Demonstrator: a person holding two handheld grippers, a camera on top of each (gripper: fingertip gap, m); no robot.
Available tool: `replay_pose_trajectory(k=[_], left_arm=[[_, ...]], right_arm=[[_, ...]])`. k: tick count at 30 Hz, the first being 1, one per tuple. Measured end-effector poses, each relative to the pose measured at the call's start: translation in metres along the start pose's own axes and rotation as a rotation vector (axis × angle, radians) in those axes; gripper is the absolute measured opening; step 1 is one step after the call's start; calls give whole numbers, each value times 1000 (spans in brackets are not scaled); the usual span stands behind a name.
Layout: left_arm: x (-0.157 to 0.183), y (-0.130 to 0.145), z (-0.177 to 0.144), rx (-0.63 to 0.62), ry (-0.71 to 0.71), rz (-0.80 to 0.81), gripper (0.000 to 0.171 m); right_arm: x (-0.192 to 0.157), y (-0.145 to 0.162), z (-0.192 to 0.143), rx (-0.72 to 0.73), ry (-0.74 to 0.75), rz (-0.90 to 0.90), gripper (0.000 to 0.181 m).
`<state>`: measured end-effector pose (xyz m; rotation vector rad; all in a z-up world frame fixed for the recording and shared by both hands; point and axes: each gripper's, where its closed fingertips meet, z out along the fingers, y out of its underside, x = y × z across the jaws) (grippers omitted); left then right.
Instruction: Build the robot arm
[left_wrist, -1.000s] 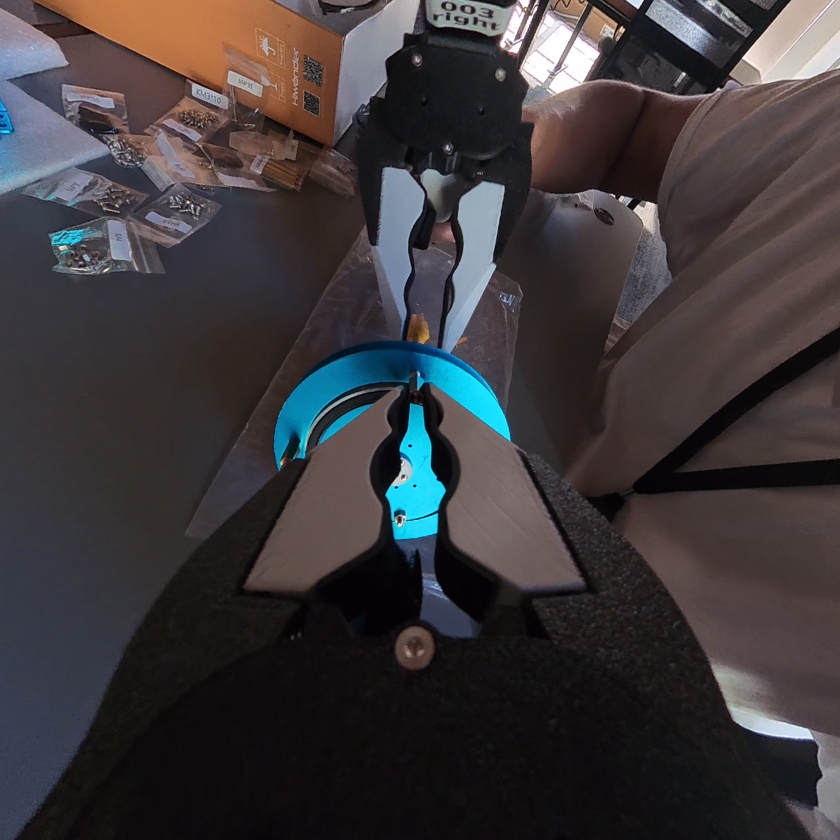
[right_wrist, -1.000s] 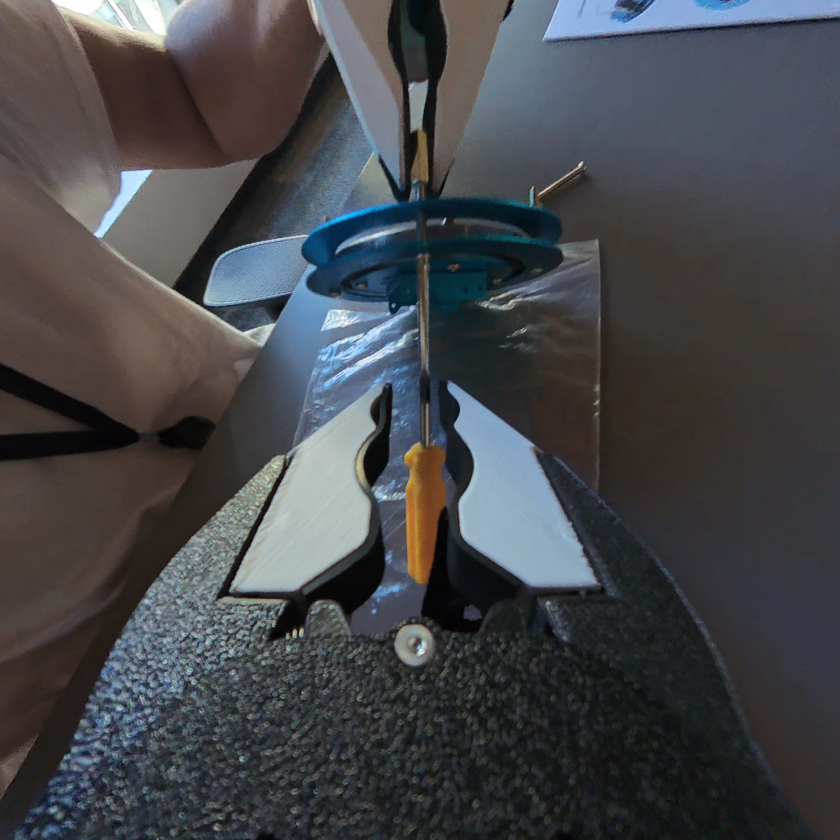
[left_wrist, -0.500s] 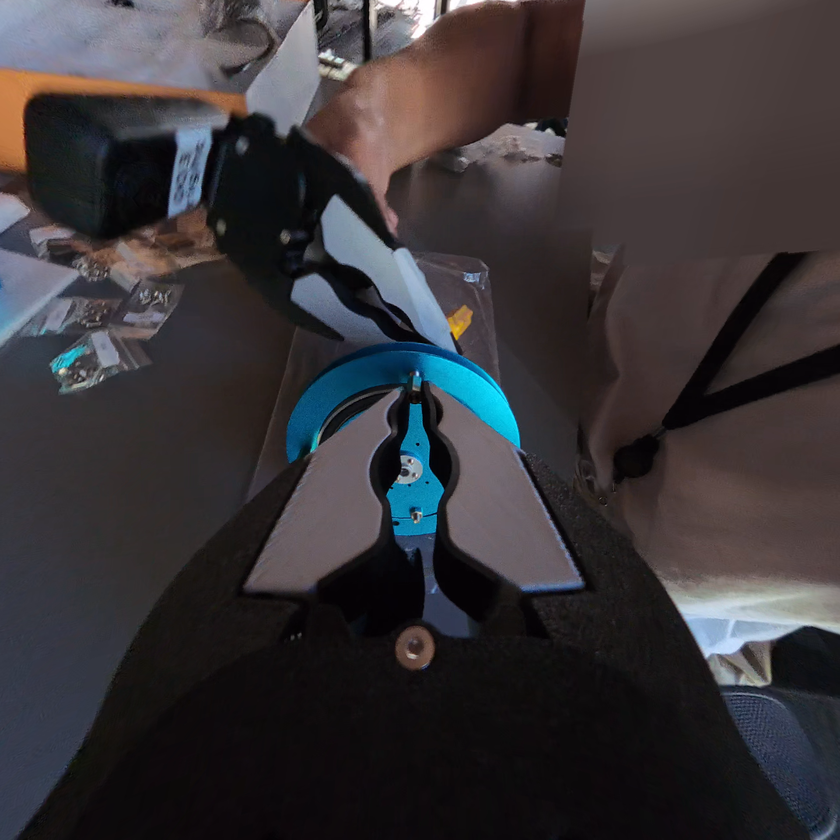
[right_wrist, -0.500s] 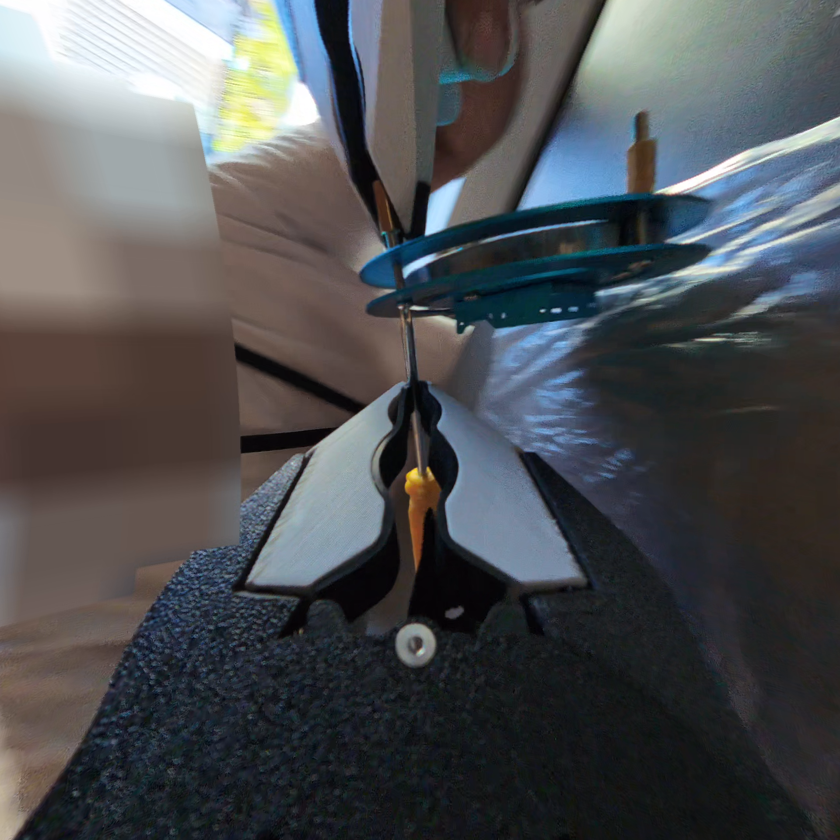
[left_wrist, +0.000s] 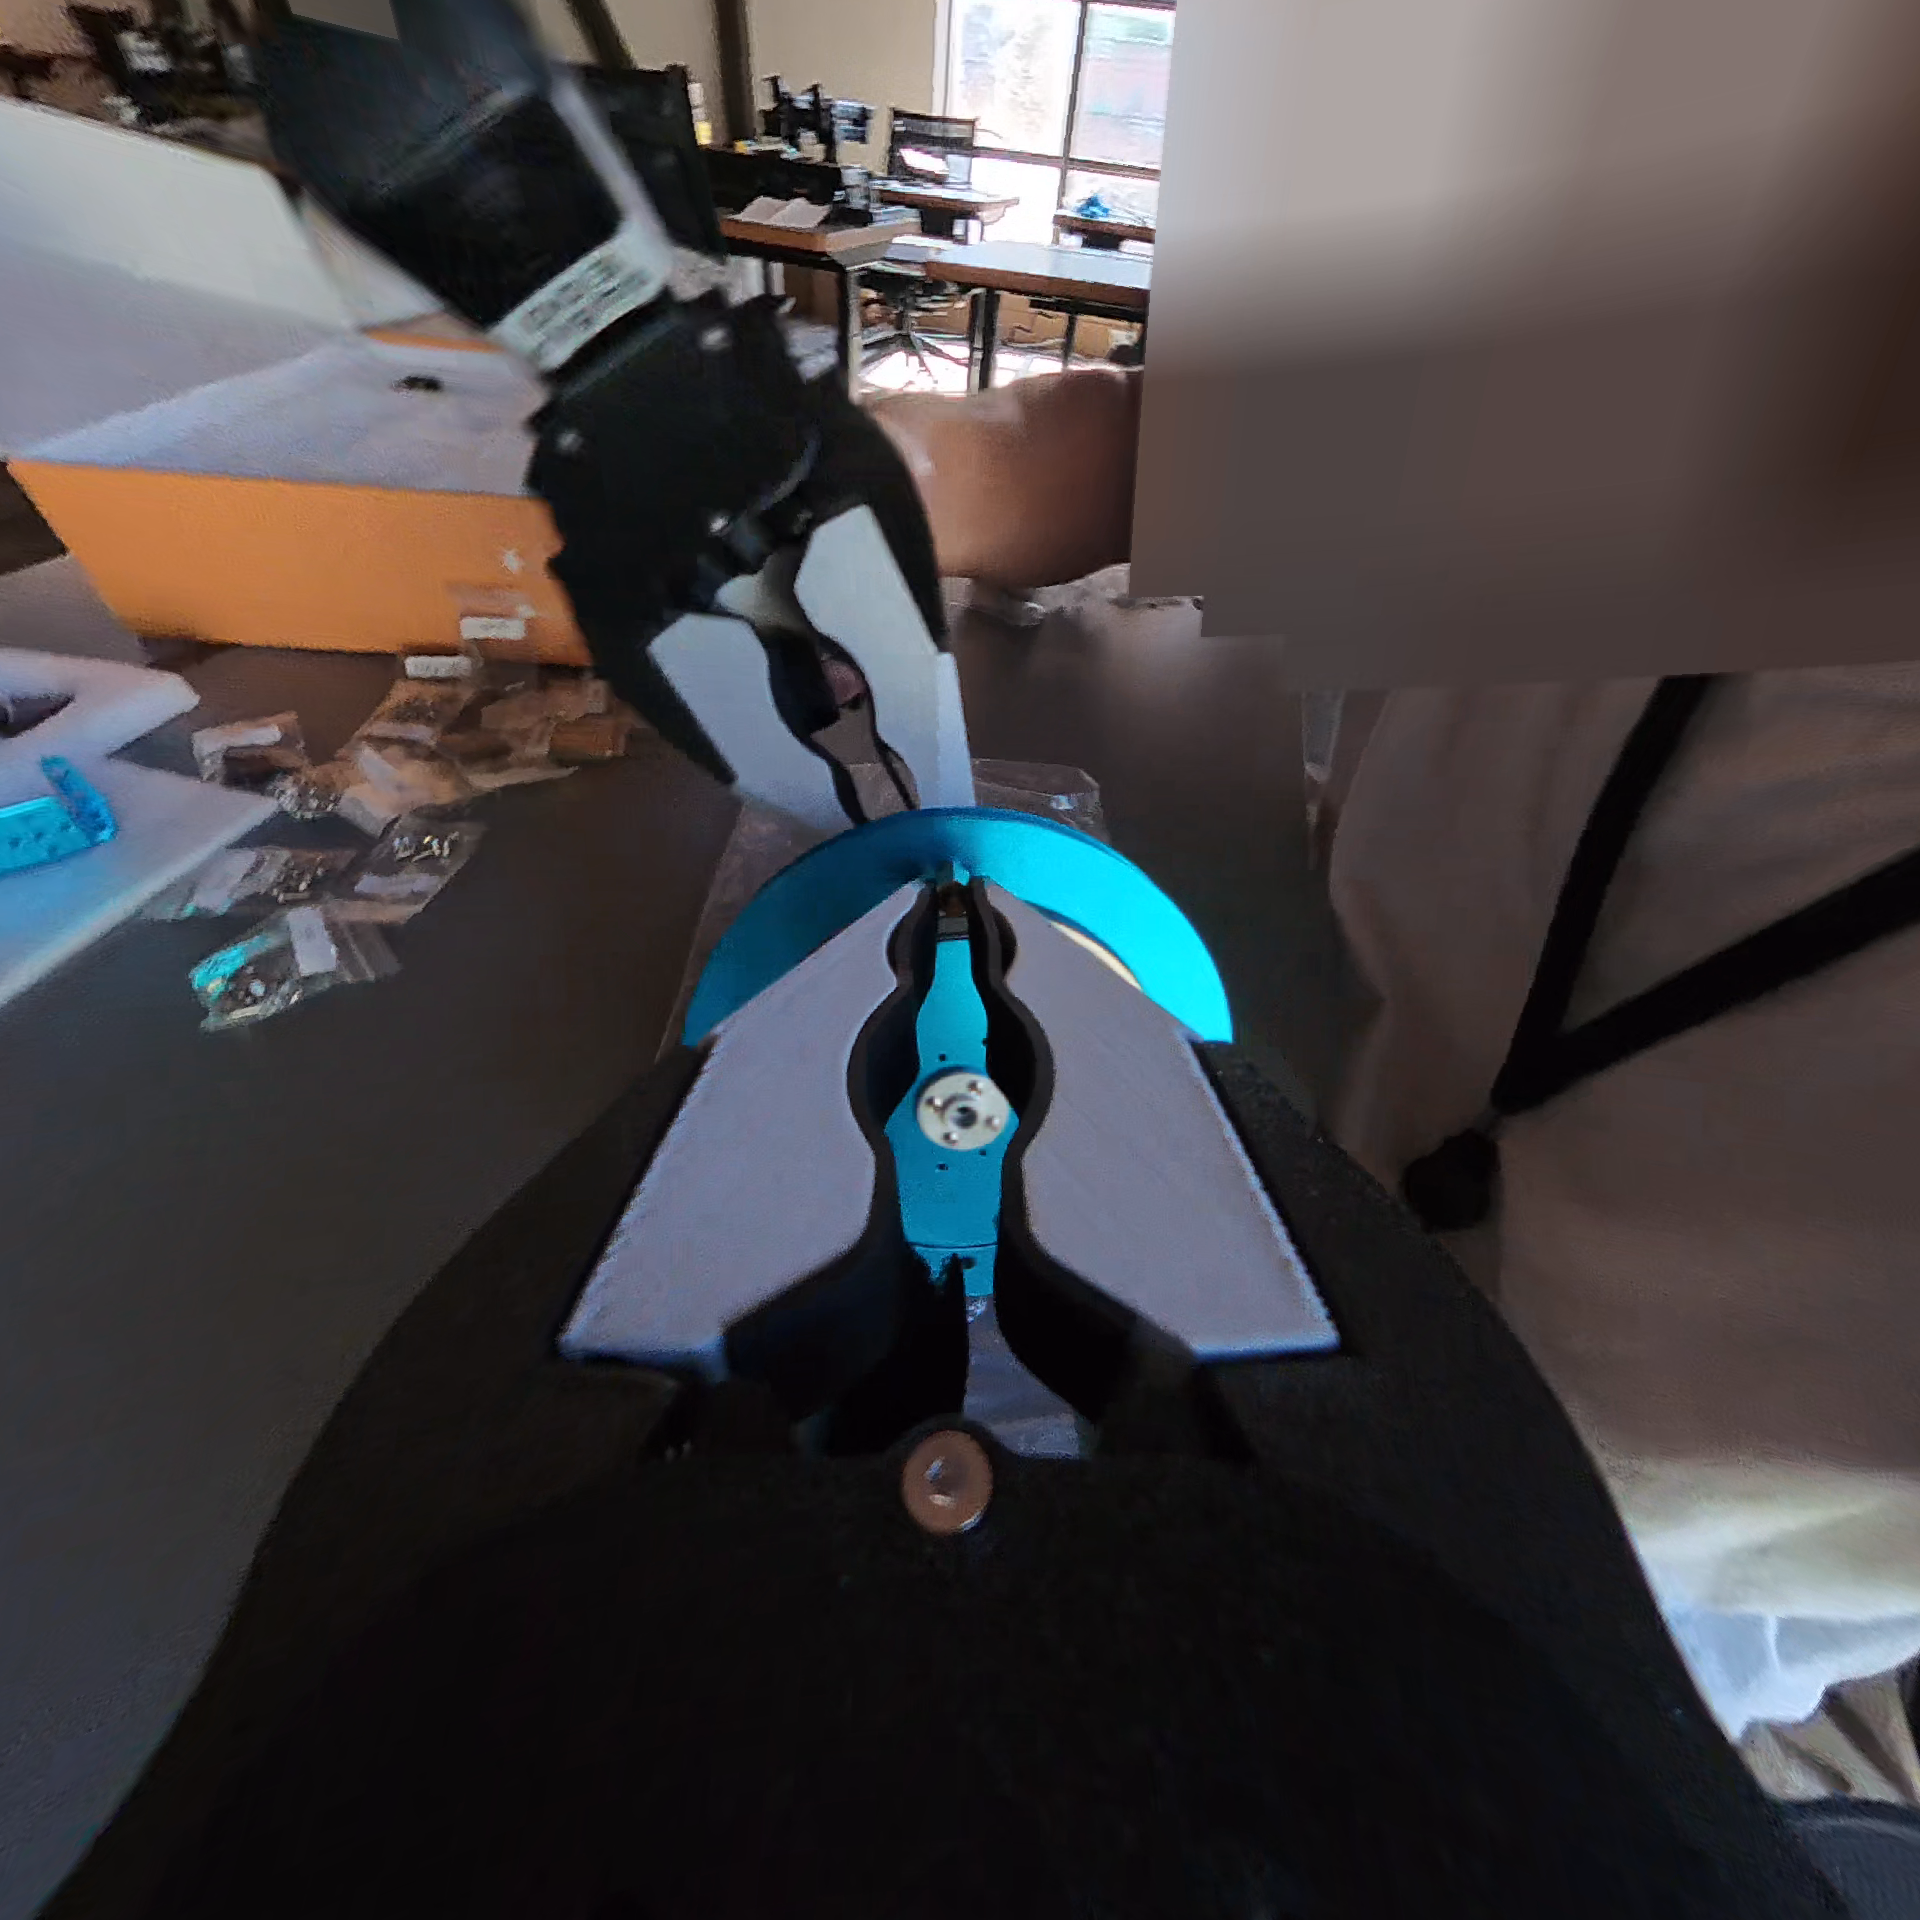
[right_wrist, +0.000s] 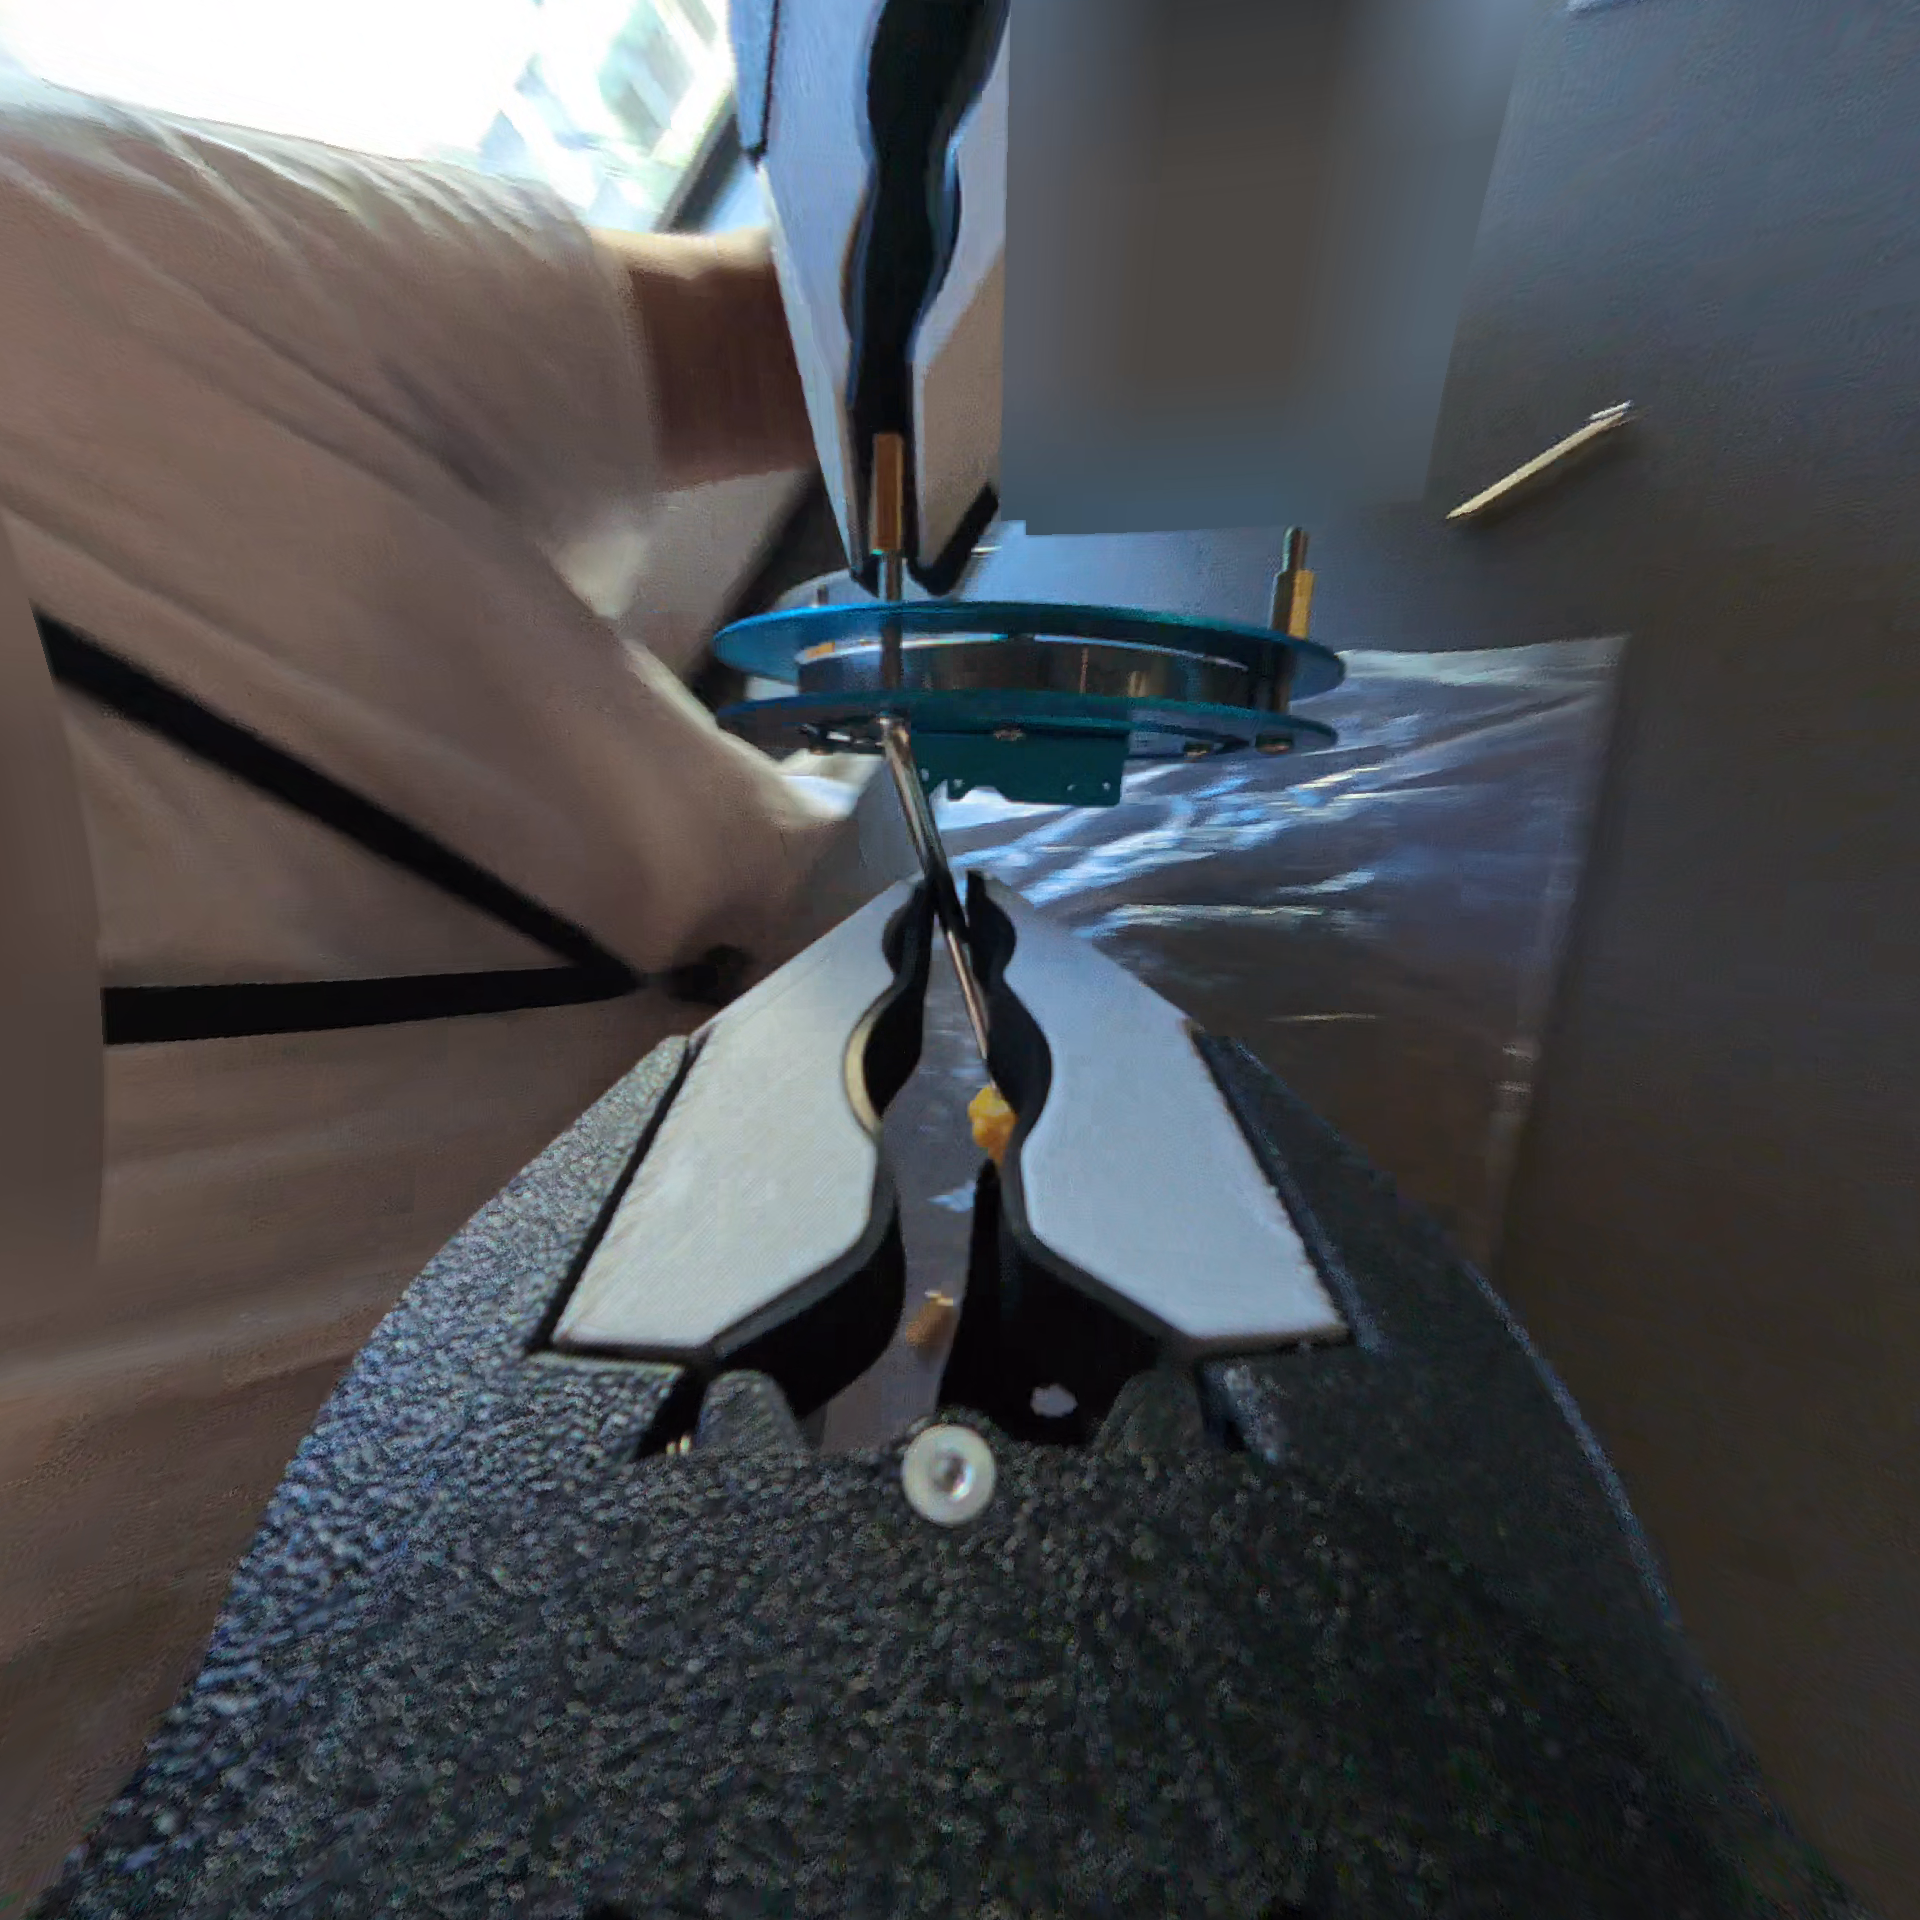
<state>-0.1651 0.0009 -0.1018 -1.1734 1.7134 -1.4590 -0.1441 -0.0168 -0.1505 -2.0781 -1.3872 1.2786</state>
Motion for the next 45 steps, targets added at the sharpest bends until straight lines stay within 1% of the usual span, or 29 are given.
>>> replay_pose_trajectory(k=[5,8,10,12,16,18,20,21,22,25,28,29,31,32,33,34,36,38,42,45], left_arm=[[-20,17,4,-34,-122,-208,4],[-24,20,7,-3,-131,-314,3],[-22,20,10,10,-114,-346,3],[-24,20,11,15,-120,-373,3],[-28,19,10,24,-138,-436,3],[-27,19,12,22,-140,-445,3],[-26,20,15,6,-145,-391,3],[-25,20,16,-9,-154,-333,2],[-24,21,17,-24,-164,-275,4],[-27,20,15,-61,-201,-126,3],[-23,19,19,-94,-170,4,3],[-22,17,20,-90,-151,25,3],[-16,9,20,-41,-90,33,3],[-17,8,18,-29,-79,29,3],[-17,10,19,-35,-73,30,3],[-17,14,20,-43,-64,28,3],[-16,19,22,-32,-44,-17,4],[-17,19,19,-8,-31,-65,3],[-17,19,15,-12,-53,-64,4],[-16,19,13,-6,-44,-77,4]], right_arm=[[25,-12,-8,14,462,-297,3],[34,-11,-9,-71,709,-501,4],[35,-10,-10,-122,789,-572,3],[38,-11,-12,-140,838,-617,3],[40,-14,-15,-75,904,-656,3],[40,-13,-16,-76,945,-683,3],[38,-10,-15,-94,910,-645,3],[37,-8,-15,-88,848,-581,3],[35,-7,-14,-65,752,-480,3],[29,-6,-15,34,405,-180,2],[16,-3,-14,44,9,105,1],[12,-3,-14,56,-124,207,2],[-5,-7,-18,97,-449,386,1],[-6,-9,-20,123,-534,451,1],[-5,-8,-18,121,-553,472,2],[-3,-4,-15,101,-527,438,2],[-1,3,-9,66,-425,325,2],[1,2,-8,76,-327,228,3],[7,-2,-6,94,-154,108,3],[8,-4,-5,107,-59,51,3]])
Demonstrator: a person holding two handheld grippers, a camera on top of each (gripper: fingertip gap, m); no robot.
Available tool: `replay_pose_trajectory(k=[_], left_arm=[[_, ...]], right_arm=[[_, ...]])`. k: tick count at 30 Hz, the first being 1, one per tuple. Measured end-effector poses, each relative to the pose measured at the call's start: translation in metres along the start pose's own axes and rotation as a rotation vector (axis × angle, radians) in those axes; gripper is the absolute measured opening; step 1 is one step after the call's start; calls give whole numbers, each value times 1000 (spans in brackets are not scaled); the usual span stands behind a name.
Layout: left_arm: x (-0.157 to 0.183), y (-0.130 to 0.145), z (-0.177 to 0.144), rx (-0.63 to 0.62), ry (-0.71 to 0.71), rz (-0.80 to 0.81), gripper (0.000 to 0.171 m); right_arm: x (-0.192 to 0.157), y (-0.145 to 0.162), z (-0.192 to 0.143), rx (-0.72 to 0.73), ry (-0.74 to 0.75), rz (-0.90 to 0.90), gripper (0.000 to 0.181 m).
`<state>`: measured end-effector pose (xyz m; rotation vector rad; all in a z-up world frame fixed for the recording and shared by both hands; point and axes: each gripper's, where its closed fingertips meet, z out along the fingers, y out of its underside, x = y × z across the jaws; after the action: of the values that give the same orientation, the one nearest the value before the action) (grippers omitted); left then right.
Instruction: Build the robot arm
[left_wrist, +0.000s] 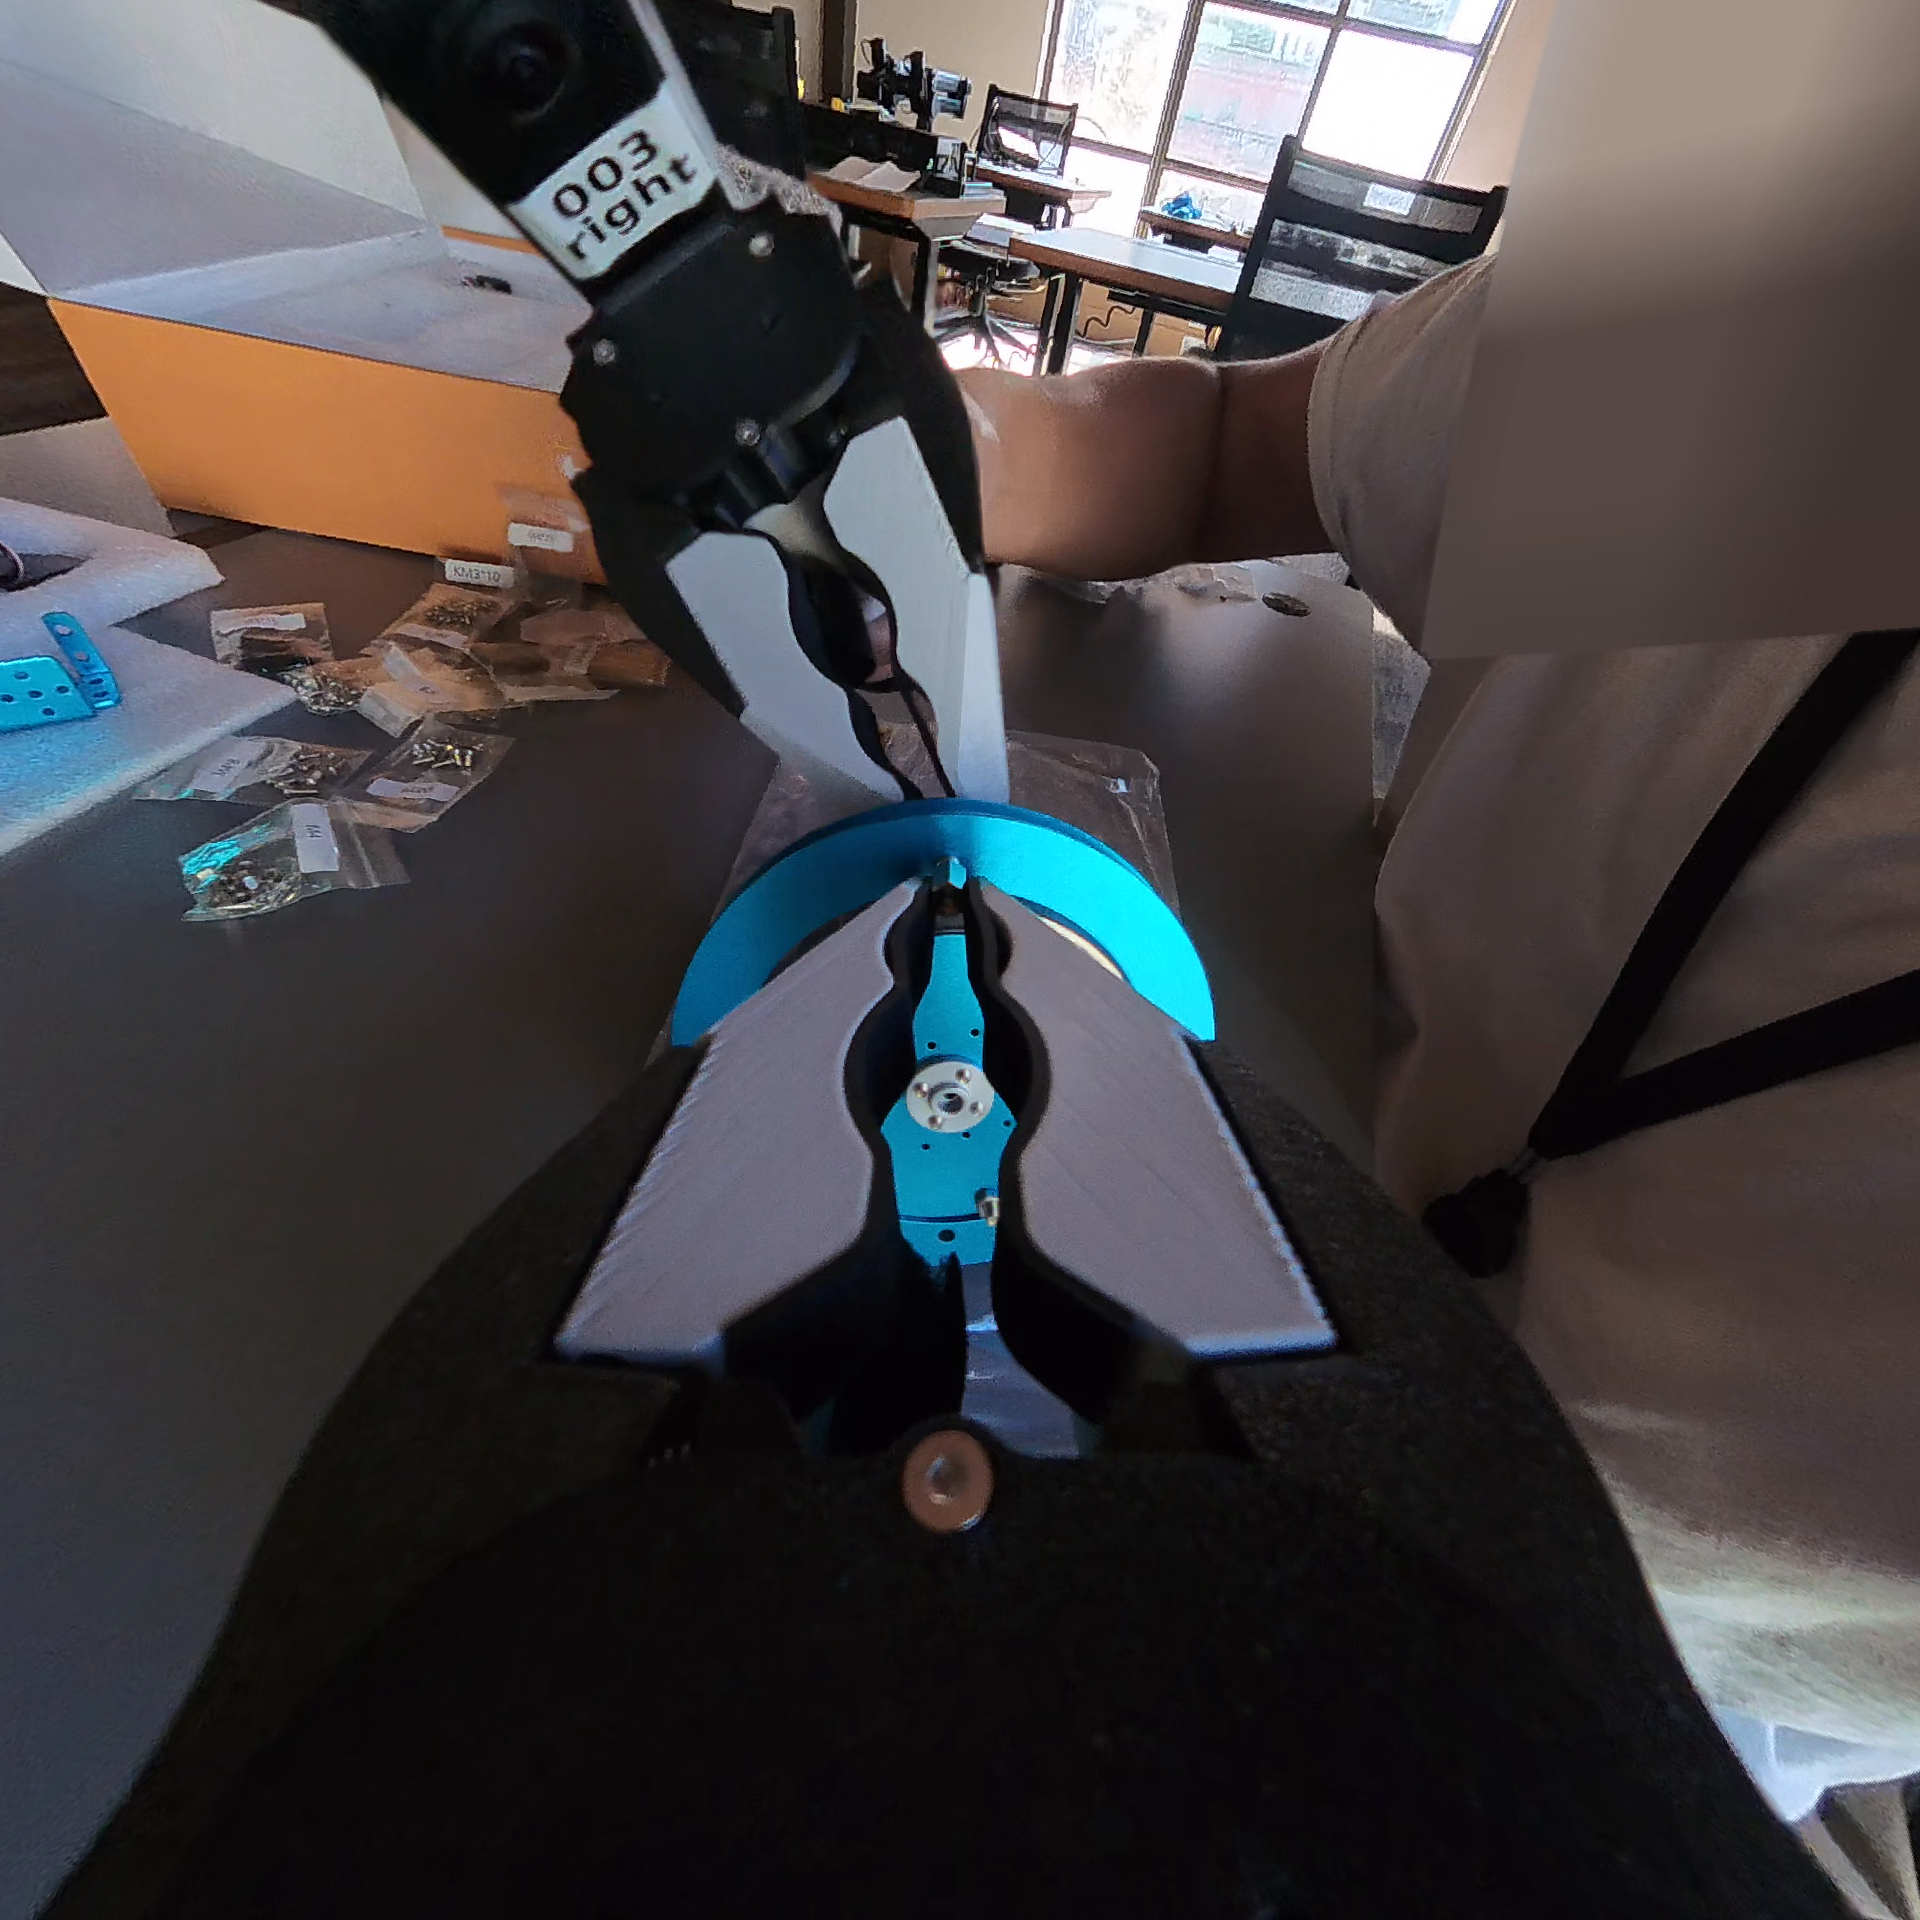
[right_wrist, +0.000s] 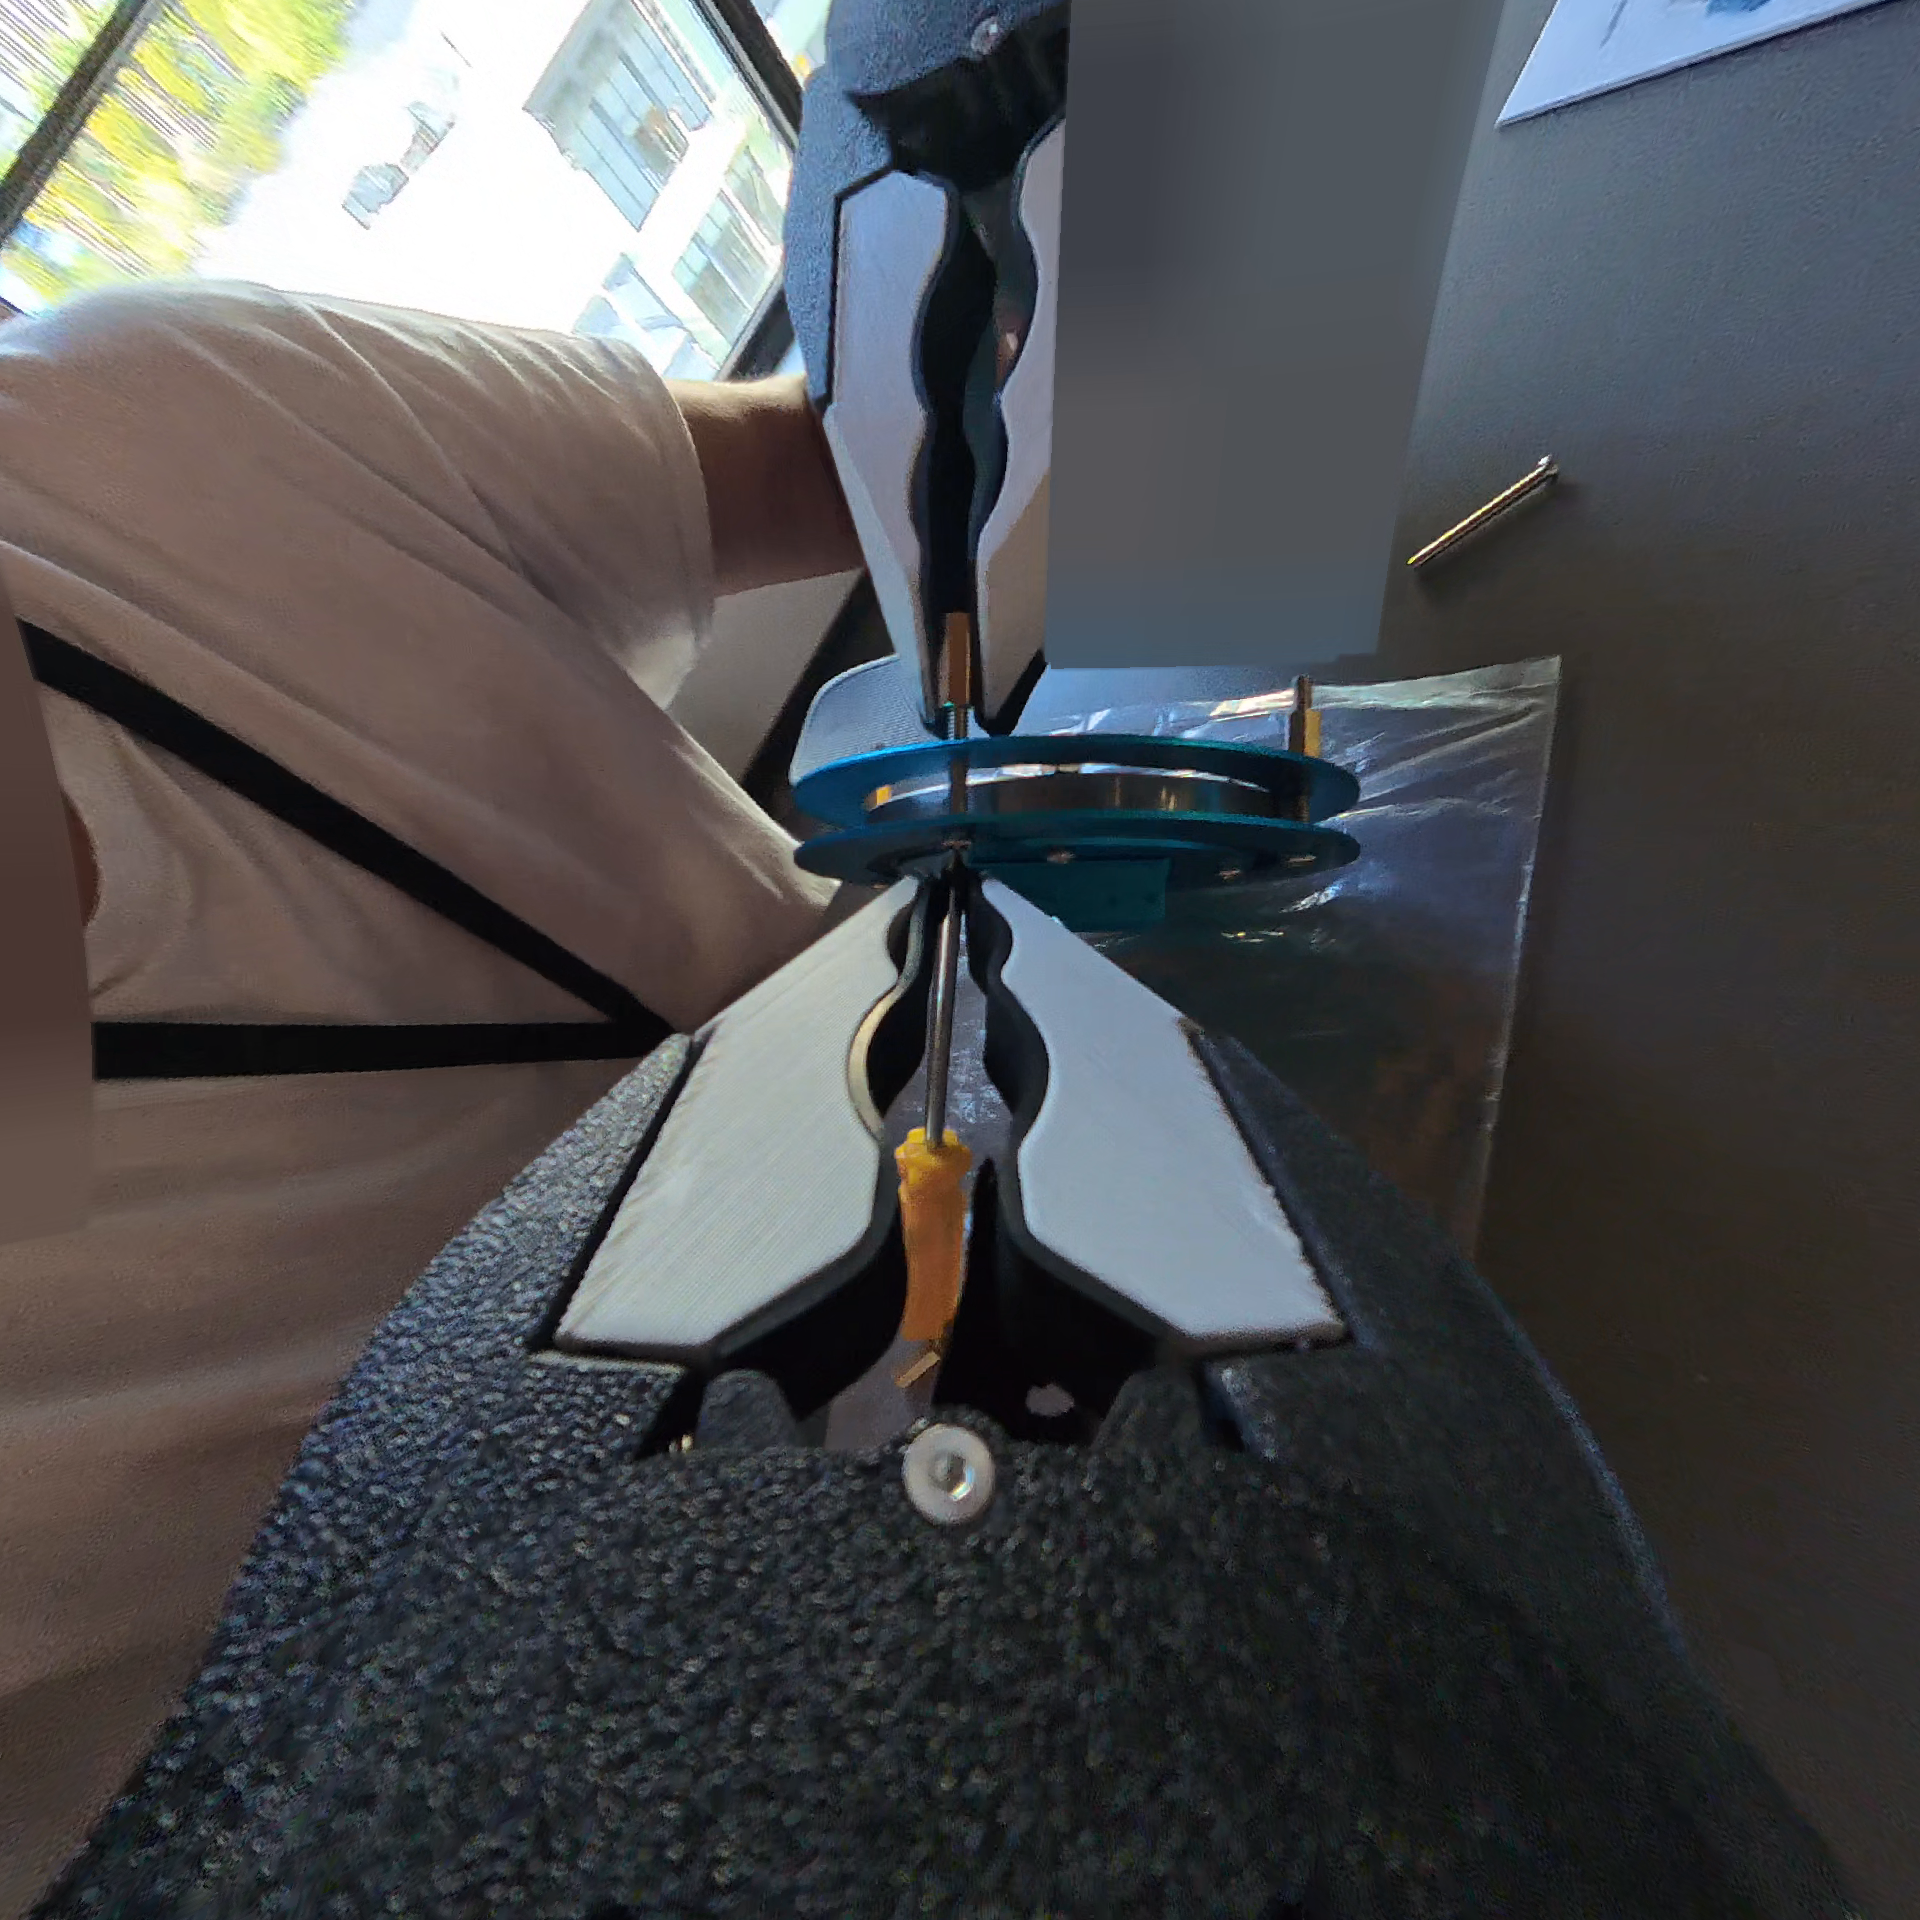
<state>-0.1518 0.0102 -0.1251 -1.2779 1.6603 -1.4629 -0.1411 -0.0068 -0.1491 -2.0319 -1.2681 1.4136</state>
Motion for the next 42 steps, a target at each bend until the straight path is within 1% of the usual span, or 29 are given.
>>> replay_pose_trajectory(k=[2,7,10,11,12,14,17,18,19,20,22,24,26,27,29,33,35,37,39,41,42], left_arm=[[0,0,-2,11,11,-26,4],[-1,1,-6,28,6,-128,4],[-1,1,-8,31,-9,-194,4],[-2,1,-9,33,-17,-211,4],[-2,1,-10,34,-26,-224,4],[-2,2,-13,31,-41,-220,4],[-2,3,-16,24,-70,-222,4],[-3,3,-17,23,-84,-225,4],[-3,3,-17,21,-98,-221,4],[-3,3,-17,19,-115,-211,4],[-4,3,-17,15,-156,-188,4],[-4,3,-16,17,-186,-166,4],[-2,3,-15,30,-192,-156,4],[-1,3,-15,40,-190,-154,4],[0,3,-13,58,-185,-153,4],[-2,3,-14,87,-179,-152,4],[-2,3,-14,92,-169,-150,4],[0,4,-15,91,-157,-141,4],[2,4,-16,86,-153,-128,4],[2,4,-16,79,-155,-115,4],[4,4,-16,74,-153,-105,4]], right_arm=[[-2,0,1,1,63,-71,4],[5,3,4,-10,288,-266,8],[11,10,6,-29,396,-312,4],[11,13,8,-34,409,-321,0],[11,17,9,-40,415,-319,0],[15,27,13,-71,425,-283,0],[20,36,9,-78,453,-180,11],[21,37,5,-71,473,-118,18],[21,42,2,-72,501,-45,31],[20,48,0,-73,534,21,38],[19,60,-3,-30,638,87,51],[18,72,-2,22,760,89,49],[24,86,-4,35,919,80,49],[26,92,-2,18,962,84,51],[25,98,6,-4,988,93,47],[24,94,12,-10,1061,4,35],[21,95,15,11,1060,8,26],[17,96,16,5,1024,5,17],[12,92,9,20,1002,-27,17],[5,95,-8,-9,981,-23,17],[-1,92,-17,16,955,-15,17]])
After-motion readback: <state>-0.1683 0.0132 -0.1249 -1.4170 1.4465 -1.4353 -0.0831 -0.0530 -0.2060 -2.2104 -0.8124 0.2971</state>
